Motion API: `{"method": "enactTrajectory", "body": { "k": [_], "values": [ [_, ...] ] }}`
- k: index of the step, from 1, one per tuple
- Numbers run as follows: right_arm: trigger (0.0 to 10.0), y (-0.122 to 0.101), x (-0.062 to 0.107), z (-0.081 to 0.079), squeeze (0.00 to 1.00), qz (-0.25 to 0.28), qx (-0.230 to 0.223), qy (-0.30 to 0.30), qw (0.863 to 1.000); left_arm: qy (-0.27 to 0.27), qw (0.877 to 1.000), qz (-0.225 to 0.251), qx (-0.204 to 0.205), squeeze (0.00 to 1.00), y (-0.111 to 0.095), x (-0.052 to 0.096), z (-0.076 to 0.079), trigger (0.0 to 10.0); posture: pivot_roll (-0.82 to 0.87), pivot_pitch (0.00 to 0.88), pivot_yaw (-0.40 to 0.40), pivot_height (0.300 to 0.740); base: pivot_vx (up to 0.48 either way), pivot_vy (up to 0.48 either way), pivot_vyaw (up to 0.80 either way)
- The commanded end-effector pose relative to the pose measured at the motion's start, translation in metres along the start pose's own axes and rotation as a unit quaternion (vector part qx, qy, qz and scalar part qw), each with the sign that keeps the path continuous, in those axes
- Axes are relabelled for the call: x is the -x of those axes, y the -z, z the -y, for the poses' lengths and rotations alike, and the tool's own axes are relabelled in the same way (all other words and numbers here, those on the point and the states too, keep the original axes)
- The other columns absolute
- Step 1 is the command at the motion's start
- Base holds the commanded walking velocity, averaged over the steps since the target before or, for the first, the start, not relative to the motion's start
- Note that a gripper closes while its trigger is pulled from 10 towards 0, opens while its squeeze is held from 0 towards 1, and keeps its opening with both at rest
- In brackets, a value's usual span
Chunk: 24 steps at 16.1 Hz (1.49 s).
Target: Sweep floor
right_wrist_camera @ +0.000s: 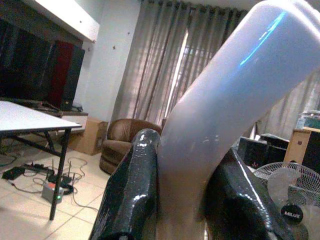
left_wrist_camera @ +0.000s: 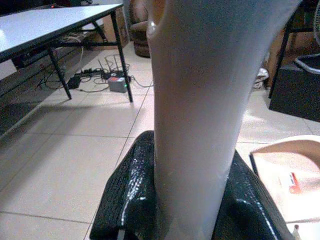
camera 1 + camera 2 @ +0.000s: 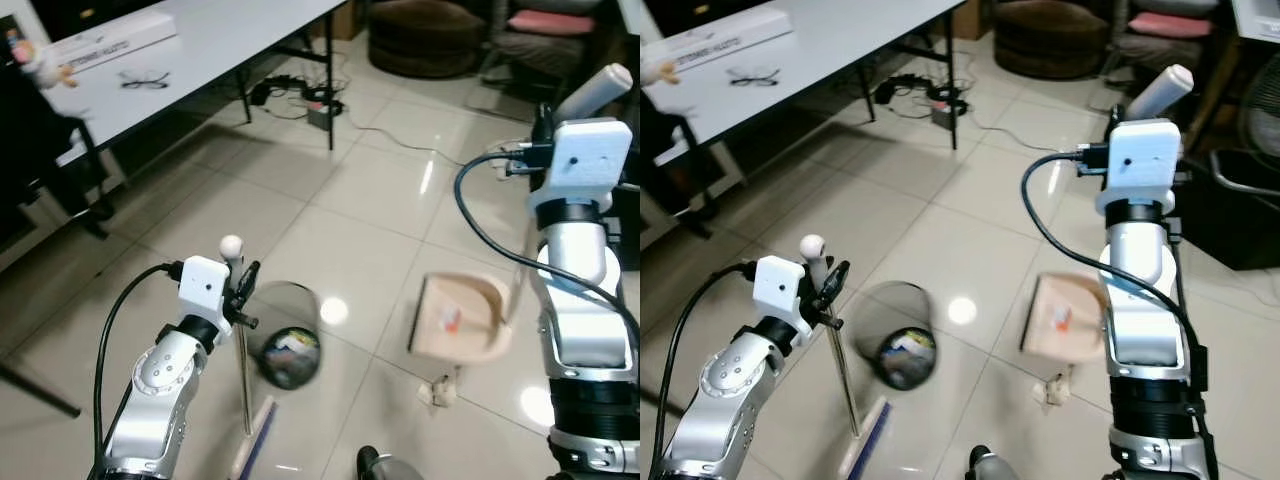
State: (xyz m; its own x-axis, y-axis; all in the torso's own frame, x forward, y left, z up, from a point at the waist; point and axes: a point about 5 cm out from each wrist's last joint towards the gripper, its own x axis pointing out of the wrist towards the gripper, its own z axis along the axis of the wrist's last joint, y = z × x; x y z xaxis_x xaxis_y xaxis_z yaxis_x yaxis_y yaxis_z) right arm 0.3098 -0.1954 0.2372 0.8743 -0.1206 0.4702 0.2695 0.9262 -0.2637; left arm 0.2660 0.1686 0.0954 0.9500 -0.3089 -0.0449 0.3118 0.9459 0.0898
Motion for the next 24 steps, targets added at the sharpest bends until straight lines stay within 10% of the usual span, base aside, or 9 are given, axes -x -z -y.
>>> {"method": "enactTrajectory", "body": {
  "k": [1, 7, 24],
  "values": [
    [10.0, -0.018, -0.003, -0.005, 0.00, 0.043, -0.010, -0.006, 0.999, -0.010, 1.000, 0.010, -0.004, 0.00, -0.005, 0.000, -0.006, 10.0, -0.02, 0.014, 0.058, 0.740, 0.000, 0.000, -0.80],
    [10.0, 0.014, 0.015, -0.013, 0.00, -0.034, 0.010, -0.030, 0.999, 0.063, 0.998, -0.005, 0.016, 0.00, 0.001, -0.003, 0.014, 10.0, -0.03, 0.023, 0.058, 0.740, 0.000, 0.000, -0.80],
    [10.0, 0.048, 0.052, -0.021, 0.00, -0.144, -0.006, -0.014, 0.990, 0.020, 0.996, 0.080, -0.018, 0.00, -0.029, -0.038, 0.022, 10.0, -0.04, 0.044, 0.060, 0.740, 0.145, 0.000, -0.80]
  ]
}}
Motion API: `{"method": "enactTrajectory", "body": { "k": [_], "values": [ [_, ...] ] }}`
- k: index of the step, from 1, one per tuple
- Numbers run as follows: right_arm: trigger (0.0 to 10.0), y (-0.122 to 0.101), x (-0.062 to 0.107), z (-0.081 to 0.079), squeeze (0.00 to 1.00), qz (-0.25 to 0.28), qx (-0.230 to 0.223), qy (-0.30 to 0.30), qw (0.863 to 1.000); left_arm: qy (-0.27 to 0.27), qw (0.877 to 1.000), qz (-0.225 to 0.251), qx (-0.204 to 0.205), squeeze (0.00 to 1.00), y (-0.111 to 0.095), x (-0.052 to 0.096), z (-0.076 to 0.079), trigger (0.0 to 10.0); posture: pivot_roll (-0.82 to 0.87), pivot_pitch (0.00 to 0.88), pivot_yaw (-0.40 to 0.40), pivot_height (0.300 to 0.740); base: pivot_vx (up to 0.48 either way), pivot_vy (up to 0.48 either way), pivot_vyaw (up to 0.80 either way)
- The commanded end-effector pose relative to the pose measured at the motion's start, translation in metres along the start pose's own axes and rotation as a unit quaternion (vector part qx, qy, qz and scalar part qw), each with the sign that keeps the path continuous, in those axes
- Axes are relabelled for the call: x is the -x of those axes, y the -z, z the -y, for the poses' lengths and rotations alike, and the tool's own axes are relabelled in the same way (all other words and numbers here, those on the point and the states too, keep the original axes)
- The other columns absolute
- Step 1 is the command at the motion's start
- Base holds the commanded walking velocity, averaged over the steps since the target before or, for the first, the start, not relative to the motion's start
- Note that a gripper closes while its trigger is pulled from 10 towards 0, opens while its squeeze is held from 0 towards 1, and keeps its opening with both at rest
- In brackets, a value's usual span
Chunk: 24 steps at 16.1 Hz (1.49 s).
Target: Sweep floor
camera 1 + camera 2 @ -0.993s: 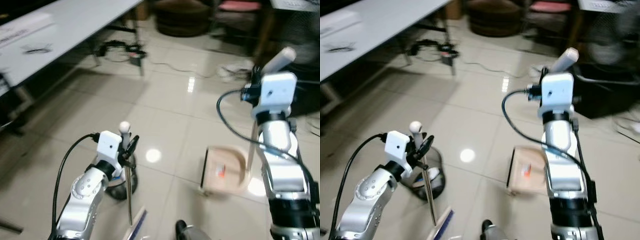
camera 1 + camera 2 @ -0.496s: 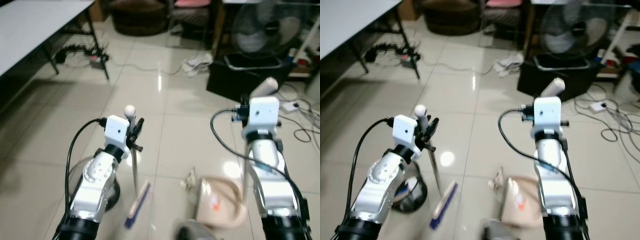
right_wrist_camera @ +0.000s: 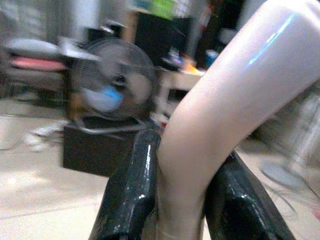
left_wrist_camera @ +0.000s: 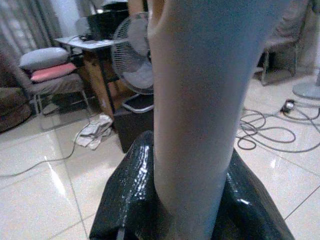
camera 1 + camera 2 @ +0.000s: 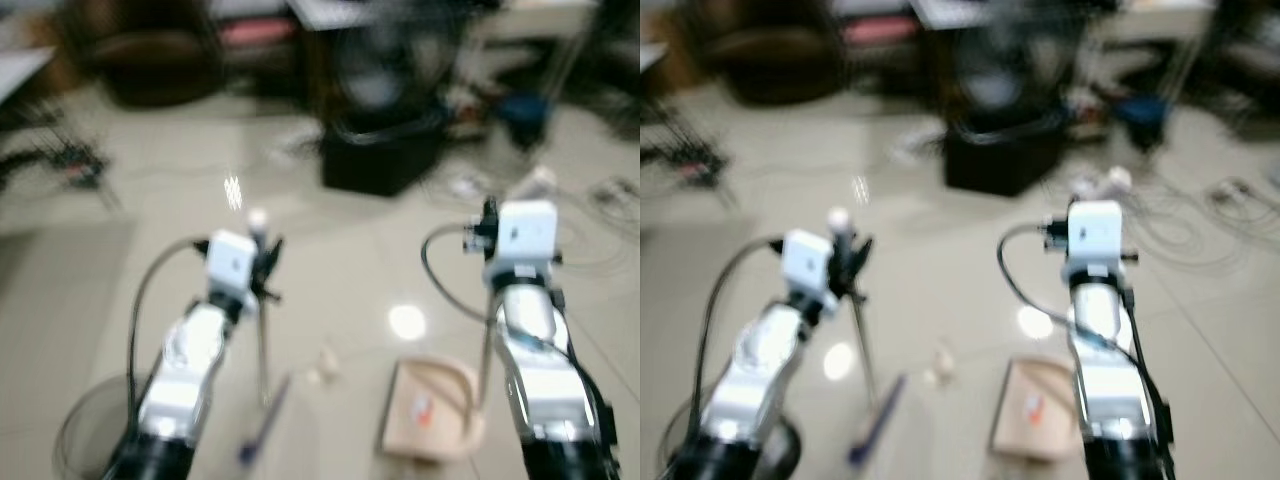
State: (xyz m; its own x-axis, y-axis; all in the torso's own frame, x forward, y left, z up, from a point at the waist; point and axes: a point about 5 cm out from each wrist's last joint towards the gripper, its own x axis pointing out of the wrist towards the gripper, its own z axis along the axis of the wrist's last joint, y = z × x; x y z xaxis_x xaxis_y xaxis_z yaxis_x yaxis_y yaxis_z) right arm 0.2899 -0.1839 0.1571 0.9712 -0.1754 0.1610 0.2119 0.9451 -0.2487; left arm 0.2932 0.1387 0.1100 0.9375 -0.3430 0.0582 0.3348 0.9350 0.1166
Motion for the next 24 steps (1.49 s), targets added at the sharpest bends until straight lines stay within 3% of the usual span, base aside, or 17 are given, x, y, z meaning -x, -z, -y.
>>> {"method": "enactTrajectory", "body": {
  "k": [1, 5, 8, 17, 24],
  "values": [
    [10.0, -0.010, -0.002, 0.005, 0.00, 0.025, 0.009, 0.011, 1.000, -0.002, 0.999, 0.031, -0.010, 0.00, -0.012, -0.006, 0.001, 10.0, -0.04, 0.044, 0.060, 0.740, 0.424, 0.000, -0.80],
    [10.0, -0.005, -0.006, 0.000, 0.00, 0.021, 0.023, 0.003, 1.000, -0.027, 0.999, 0.036, -0.023, 0.00, -0.014, -0.010, -0.004, 10.0, -0.04, 0.045, 0.063, 0.740, 0.428, 0.000, -0.35],
    [10.0, -0.006, -0.008, -0.008, 0.00, 0.026, -0.003, -0.037, 0.999, -0.042, 0.998, 0.037, -0.031, 0.00, -0.015, -0.010, -0.008, 10.0, -0.04, 0.048, 0.066, 0.740, 0.428, 0.000, 0.00],
    [10.0, 0.002, -0.005, -0.023, 0.00, 0.017, -0.003, -0.081, 0.997, -0.050, 0.997, 0.032, -0.045, 0.00, -0.014, -0.006, -0.015, 10.0, -0.01, 0.080, 0.073, 0.740, 0.425, 0.000, 0.80],
    [10.0, 0.010, -0.002, -0.023, 0.00, 0.050, -0.019, -0.089, 0.995, -0.062, 0.997, 0.007, -0.049, 0.00, -0.007, -0.005, -0.021, 10.0, 0.01, 0.121, 0.087, 0.740, 0.053, 0.000, 0.00]
  ]
}}
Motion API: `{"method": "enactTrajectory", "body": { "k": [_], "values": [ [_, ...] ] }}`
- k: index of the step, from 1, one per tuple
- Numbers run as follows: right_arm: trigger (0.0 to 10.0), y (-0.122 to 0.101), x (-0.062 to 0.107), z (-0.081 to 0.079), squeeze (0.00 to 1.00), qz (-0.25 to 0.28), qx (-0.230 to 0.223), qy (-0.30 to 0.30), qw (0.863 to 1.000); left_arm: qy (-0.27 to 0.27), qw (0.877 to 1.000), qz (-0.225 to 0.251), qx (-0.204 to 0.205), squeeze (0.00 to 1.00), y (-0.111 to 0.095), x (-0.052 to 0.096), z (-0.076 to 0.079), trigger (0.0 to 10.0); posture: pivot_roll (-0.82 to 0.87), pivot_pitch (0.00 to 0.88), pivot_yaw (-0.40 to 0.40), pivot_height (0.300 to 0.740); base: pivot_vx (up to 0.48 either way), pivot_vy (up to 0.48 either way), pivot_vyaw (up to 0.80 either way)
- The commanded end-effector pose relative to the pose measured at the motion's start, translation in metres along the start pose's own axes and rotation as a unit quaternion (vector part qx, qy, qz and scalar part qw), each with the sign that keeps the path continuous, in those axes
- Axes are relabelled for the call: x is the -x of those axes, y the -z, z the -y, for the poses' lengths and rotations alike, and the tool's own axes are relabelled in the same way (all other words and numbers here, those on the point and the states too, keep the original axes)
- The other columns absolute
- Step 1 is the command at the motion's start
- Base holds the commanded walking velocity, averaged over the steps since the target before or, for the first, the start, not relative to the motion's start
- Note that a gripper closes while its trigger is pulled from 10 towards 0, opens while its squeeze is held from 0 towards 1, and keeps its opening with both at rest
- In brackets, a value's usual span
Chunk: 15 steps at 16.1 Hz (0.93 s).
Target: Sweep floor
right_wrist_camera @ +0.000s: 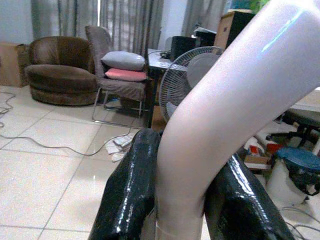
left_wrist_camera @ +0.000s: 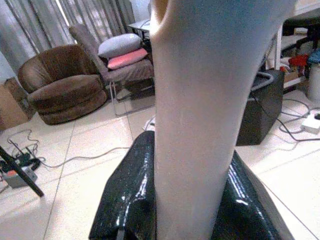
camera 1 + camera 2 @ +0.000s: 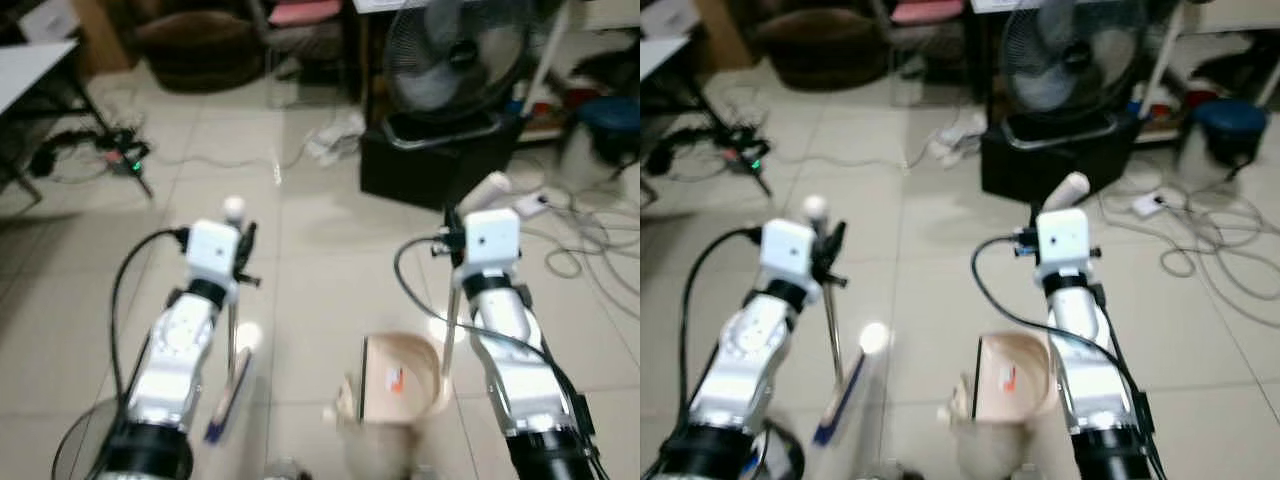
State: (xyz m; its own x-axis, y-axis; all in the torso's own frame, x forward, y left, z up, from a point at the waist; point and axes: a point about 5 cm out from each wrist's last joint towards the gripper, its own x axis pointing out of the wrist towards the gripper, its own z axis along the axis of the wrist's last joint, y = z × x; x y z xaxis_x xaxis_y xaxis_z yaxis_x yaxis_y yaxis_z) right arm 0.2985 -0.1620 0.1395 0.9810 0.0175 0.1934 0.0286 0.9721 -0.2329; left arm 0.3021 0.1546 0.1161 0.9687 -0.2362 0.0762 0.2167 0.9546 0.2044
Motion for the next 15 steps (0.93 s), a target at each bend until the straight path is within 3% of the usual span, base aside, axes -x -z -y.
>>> {"method": "enactTrajectory", "body": {
  "k": [1, 5, 9, 13, 15],
  "values": [
    [10.0, 0.000, 0.000, 0.004, 0.00, 0.013, 0.009, 0.000, 1.000, -0.007, 1.000, 0.006, 0.000, 0.00, -0.002, -0.003, -0.002, 10.0, 0.01, 0.129, 0.089, 0.740, 0.000, 0.000, 0.00],
    [10.0, 0.009, -0.007, 0.008, 0.00, 0.028, 0.043, -0.003, 0.999, -0.061, 0.998, 0.013, 0.029, 0.00, 0.005, -0.008, -0.007, 10.0, 0.03, 0.177, 0.084, 0.740, 0.000, 0.000, 0.00],
    [10.0, 0.016, -0.010, 0.013, 0.00, 0.028, 0.054, -0.004, 0.998, -0.065, 0.997, 0.021, 0.031, 0.00, 0.010, -0.009, -0.001, 10.0, 0.05, 0.241, 0.060, 0.740, 0.000, 0.000, 0.00],
    [10.0, 0.025, -0.012, 0.003, 0.00, 0.042, 0.057, -0.010, 0.997, -0.062, 0.997, 0.052, 0.021, 0.00, 0.009, -0.012, 0.011, 10.0, 0.03, 0.299, 0.047, 0.740, 0.000, 0.000, 0.00],
    [10.0, 0.029, -0.012, -0.012, 0.00, 0.050, 0.062, -0.032, 0.996, -0.068, 0.996, 0.055, 0.015, 0.00, 0.011, -0.015, 0.015, 10.0, 0.04, 0.313, 0.039, 0.740, 0.000, 0.000, 0.00]
  ]
}}
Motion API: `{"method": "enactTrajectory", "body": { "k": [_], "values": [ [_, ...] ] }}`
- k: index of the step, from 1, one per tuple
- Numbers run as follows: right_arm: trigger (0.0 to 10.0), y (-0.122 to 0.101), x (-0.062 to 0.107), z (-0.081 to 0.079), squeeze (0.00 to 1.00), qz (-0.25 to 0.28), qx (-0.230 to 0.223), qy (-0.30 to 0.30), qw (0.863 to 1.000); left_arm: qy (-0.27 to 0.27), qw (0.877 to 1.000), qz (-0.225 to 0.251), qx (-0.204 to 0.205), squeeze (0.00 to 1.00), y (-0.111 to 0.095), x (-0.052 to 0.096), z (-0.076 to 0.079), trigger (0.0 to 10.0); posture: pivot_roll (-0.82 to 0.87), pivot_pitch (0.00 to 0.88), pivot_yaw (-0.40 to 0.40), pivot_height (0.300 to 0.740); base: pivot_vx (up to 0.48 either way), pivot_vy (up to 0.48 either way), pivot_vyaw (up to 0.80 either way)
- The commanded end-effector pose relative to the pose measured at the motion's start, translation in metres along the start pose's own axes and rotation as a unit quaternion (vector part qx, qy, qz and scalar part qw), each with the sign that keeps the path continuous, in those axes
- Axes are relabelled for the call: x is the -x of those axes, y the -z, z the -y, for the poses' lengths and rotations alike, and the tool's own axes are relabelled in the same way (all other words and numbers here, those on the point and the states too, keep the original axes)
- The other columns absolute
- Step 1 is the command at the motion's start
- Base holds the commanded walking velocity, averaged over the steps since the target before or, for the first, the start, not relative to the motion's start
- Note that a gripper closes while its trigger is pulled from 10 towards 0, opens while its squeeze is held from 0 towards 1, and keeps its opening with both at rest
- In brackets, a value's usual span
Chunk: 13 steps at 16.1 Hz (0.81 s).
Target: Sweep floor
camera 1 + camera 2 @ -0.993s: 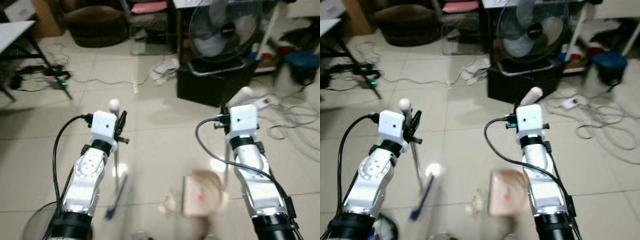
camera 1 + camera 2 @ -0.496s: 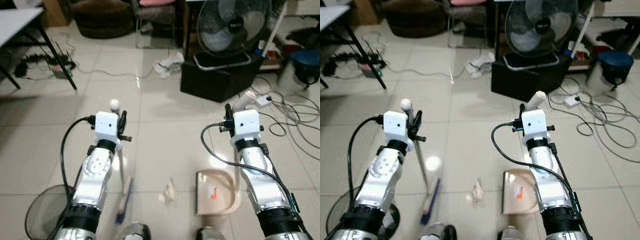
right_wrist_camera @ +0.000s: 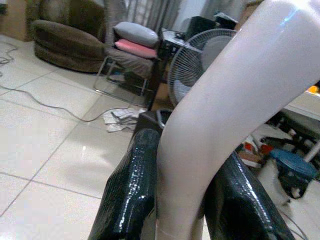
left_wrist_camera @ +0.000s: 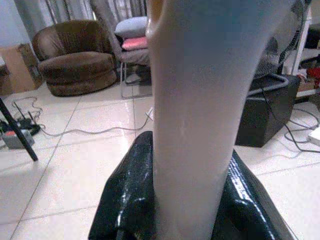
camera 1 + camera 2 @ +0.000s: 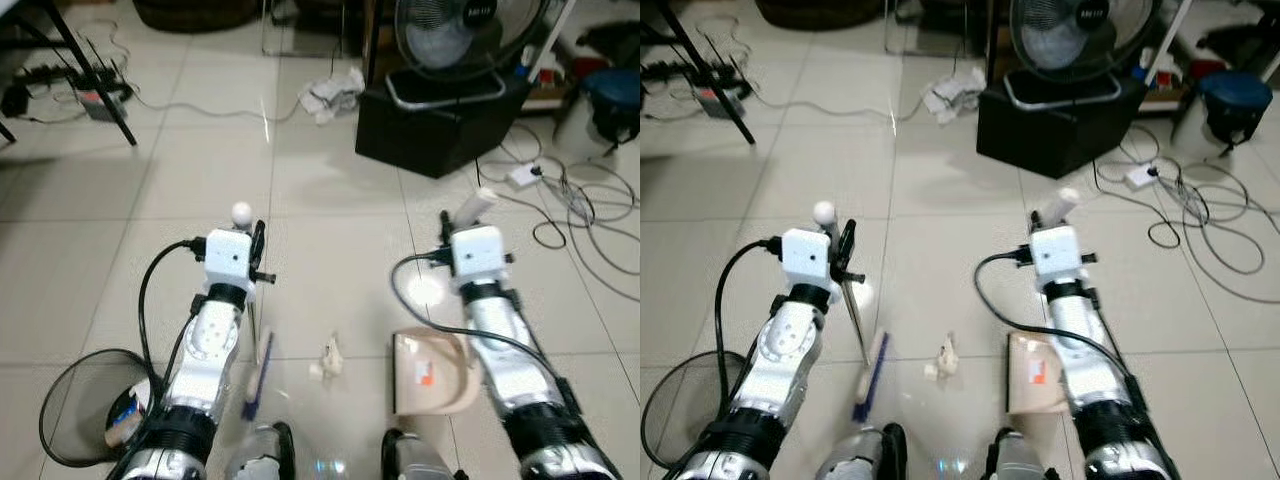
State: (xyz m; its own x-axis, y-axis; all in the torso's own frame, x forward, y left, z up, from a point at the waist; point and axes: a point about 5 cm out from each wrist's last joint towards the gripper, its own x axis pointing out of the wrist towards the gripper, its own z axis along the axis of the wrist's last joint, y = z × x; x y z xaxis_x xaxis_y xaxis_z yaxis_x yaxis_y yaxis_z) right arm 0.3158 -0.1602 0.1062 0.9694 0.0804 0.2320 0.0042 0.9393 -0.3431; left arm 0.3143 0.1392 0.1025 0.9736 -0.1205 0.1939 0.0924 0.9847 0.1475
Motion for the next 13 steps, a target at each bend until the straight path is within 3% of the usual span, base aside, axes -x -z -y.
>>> {"method": "enactTrajectory", "body": {
  "k": [1, 3, 4, 5, 7, 10, 13],
  "values": [
    [10.0, -0.006, 0.000, -0.014, 0.00, 0.030, 0.008, -0.026, 0.999, 0.000, 1.000, 0.015, -0.006, 0.00, -0.002, 0.000, 0.005, 10.0, 0.04, 0.327, 0.036, 0.740, 0.000, 0.000, 0.00],
    [10.0, -0.012, 0.003, -0.045, 0.00, 0.050, -0.009, -0.064, 0.997, -0.002, 1.000, 0.024, 0.008, 0.00, -0.003, 0.000, 0.014, 10.0, 0.03, 0.345, 0.034, 0.740, 0.000, 0.000, 0.00],
    [10.0, -0.013, 0.004, -0.052, 0.00, 0.053, -0.010, -0.073, 0.996, -0.002, 1.000, 0.025, 0.012, 0.00, -0.003, 0.000, 0.016, 10.0, 0.03, 0.348, 0.034, 0.740, 0.000, 0.000, 0.00],
    [10.0, -0.015, 0.011, -0.071, 0.00, 0.064, -0.017, -0.094, 0.993, 0.002, 0.999, 0.029, 0.025, 0.00, -0.004, -0.001, 0.022, 10.0, 0.04, 0.356, 0.033, 0.740, 0.000, 0.000, 0.00],
    [10.0, -0.014, 0.019, -0.086, 0.00, 0.065, -0.026, -0.109, 0.992, 0.004, 0.999, 0.031, 0.043, 0.00, -0.004, -0.001, 0.029, 10.0, 0.04, 0.362, 0.030, 0.740, 0.000, 0.000, 0.00],
    [10.0, -0.012, 0.027, -0.095, 0.00, 0.062, -0.038, -0.112, 0.991, -0.001, 0.996, 0.029, 0.085, 0.00, -0.005, -0.001, 0.036, 10.0, 0.04, 0.358, 0.028, 0.740, 0.000, 0.000, 0.00],
    [10.0, -0.007, 0.025, -0.085, 0.00, 0.050, -0.052, -0.083, 0.994, 0.043, 0.986, 0.039, 0.157, 0.00, -0.014, -0.004, 0.049, 10.0, 0.04, 0.352, 0.024, 0.740, 0.000, 0.000, 0.00]
  ]
}}
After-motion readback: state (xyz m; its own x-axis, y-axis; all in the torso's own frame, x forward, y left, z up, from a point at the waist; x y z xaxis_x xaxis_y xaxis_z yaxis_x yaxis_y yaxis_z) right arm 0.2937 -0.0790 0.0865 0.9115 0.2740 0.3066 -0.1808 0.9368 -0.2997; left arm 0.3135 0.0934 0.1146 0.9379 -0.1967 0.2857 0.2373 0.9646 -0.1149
